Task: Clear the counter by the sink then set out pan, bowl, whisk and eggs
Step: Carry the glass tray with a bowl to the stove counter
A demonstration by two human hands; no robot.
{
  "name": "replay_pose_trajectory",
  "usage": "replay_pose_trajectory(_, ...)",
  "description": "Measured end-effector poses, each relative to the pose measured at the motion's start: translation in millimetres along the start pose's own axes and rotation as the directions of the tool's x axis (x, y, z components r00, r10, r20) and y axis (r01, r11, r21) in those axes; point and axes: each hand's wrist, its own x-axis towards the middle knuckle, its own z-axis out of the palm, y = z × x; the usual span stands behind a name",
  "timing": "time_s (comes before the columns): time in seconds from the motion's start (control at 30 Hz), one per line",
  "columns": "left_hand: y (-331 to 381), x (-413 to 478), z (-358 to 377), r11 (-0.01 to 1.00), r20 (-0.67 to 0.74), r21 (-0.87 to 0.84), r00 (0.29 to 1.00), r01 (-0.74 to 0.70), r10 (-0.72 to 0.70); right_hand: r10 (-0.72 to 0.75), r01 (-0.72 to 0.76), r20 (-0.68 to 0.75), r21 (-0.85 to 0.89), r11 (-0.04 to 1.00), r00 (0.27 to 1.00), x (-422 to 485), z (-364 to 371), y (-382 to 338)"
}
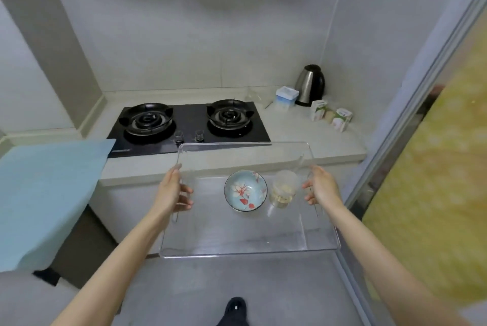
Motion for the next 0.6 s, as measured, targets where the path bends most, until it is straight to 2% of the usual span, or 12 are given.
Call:
replay_pose_trajectory(0.43, 63.6, 217.5, 150.3, 0.992, 0.314, 0.117, 0.945, 0.053, -0.088, 0.131, -0.127, -0.304, 0.031, 0.991, 0.944, 160.4, -37.4, -24.5)
replay_pose_trajectory(0.6, 81.2, 269.4, 193.9, 0.988, 0.38, 0.148, 0.92, 0.045, -0.099, 0.158, -0.156, -0.352, 0.033, 0.987, 0.923, 201.6, -47.0, -31.2)
